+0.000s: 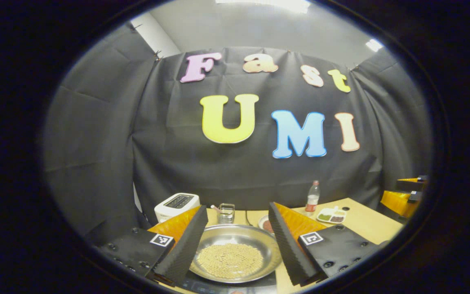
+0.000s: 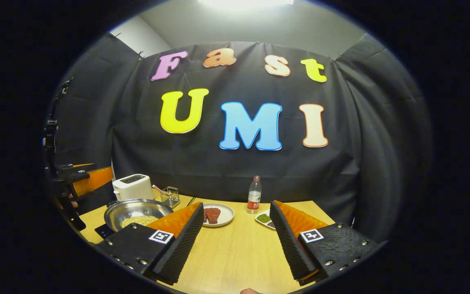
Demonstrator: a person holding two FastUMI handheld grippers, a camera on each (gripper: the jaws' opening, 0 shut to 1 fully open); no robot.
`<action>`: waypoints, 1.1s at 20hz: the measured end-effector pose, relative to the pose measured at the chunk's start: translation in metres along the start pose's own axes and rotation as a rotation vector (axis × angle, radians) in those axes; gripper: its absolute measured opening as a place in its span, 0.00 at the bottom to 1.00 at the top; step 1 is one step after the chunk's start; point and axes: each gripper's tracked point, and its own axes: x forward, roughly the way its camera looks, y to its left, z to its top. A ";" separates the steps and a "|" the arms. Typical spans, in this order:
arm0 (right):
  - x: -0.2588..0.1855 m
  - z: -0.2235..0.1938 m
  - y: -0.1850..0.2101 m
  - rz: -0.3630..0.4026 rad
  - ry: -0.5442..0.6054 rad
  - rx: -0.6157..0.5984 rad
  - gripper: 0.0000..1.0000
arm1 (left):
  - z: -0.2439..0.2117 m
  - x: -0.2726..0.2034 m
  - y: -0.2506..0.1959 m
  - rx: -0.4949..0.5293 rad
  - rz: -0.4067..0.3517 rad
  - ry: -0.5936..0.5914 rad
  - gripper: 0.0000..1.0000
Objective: First push the handle of the pot to place it horizontally, then grasp the pot with both hands and set it on the induction cooktop.
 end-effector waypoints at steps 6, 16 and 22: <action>-0.065 0.023 -0.047 0.023 -0.046 0.015 0.97 | 0.039 -0.080 -0.067 -0.001 -0.001 -0.051 0.99; -0.115 0.047 -0.057 -0.033 -0.127 0.073 0.97 | 0.071 -0.138 -0.086 0.060 -0.067 -0.120 0.99; -0.120 0.061 -0.061 -0.062 -0.166 0.083 0.97 | 0.068 -0.147 -0.073 0.033 -0.053 -0.104 0.99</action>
